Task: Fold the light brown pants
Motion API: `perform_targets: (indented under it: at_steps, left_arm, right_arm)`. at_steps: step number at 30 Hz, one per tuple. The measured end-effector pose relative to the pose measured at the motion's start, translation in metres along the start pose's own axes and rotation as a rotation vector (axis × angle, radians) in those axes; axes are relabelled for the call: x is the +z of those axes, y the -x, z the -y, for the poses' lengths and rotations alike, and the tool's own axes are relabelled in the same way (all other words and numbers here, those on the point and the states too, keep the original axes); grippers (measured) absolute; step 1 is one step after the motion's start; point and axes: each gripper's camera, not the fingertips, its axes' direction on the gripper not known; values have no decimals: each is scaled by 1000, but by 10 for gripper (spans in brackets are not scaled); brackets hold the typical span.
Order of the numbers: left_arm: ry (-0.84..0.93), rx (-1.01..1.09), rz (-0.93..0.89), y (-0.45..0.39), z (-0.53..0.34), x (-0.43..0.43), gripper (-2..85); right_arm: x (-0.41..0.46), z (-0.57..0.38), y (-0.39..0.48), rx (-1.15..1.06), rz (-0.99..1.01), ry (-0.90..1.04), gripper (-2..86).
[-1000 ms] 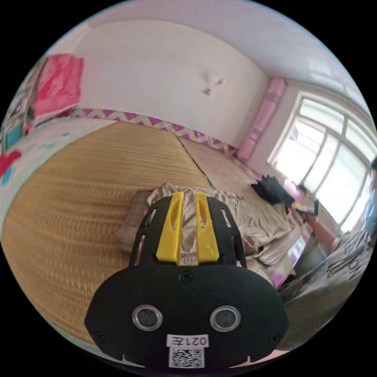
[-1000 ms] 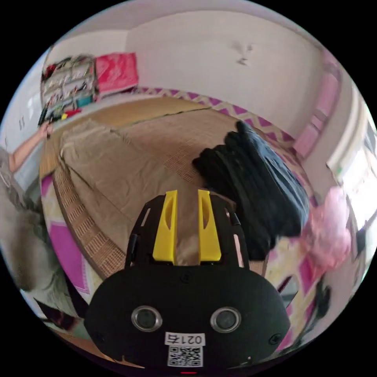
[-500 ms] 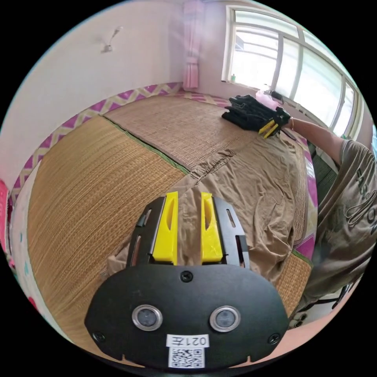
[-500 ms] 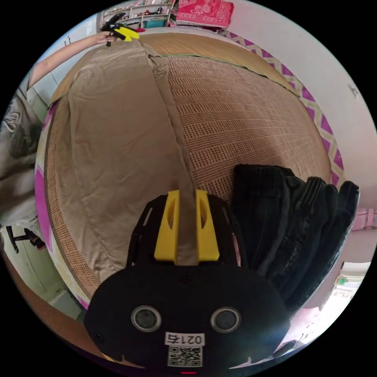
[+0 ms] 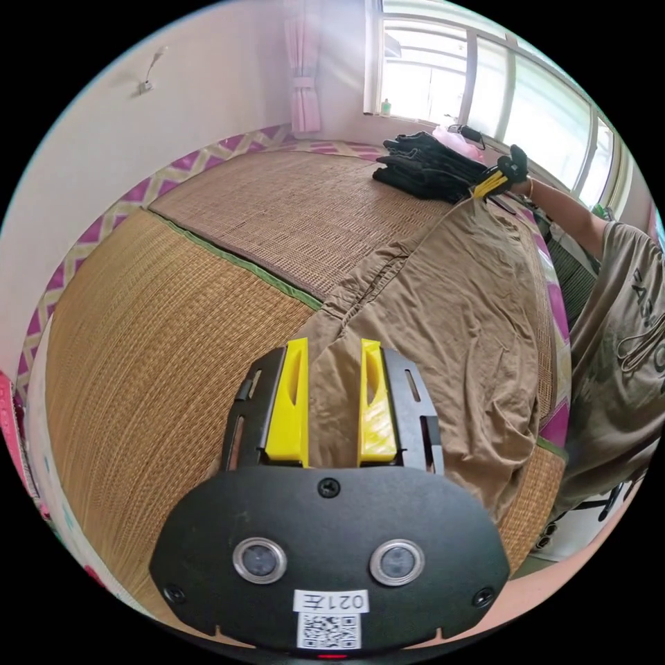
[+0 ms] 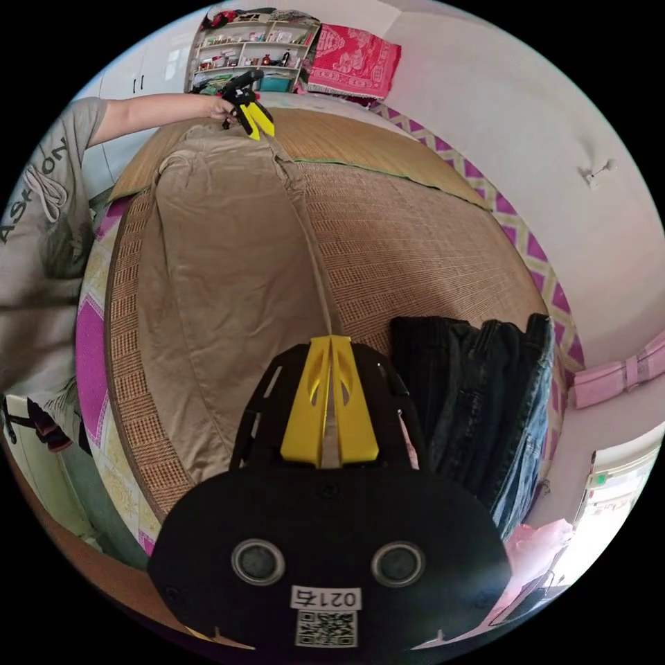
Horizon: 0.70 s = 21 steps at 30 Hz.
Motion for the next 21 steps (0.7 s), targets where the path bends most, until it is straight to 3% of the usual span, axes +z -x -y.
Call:
perform_targets:
  at_steps: [5,12,17,21]
  left_arm:
    - [93,42,-42,22,10,-3,111]
    - [144,84,-69,23,-10,-37,3]
    - [-32,98,-35,-2,-39,-130,-8]
    - [-182,161,-43,-81,-109,-262,-9]
  right_arm:
    - [-30,-4,5,31,3,-33,-10]
    - [-46,-4,15,45,-6,-22,-10]
    - [-87,-15,34,62,-5,-48,-10]
    - [-171,-47,81,94,-18,-182,-10]
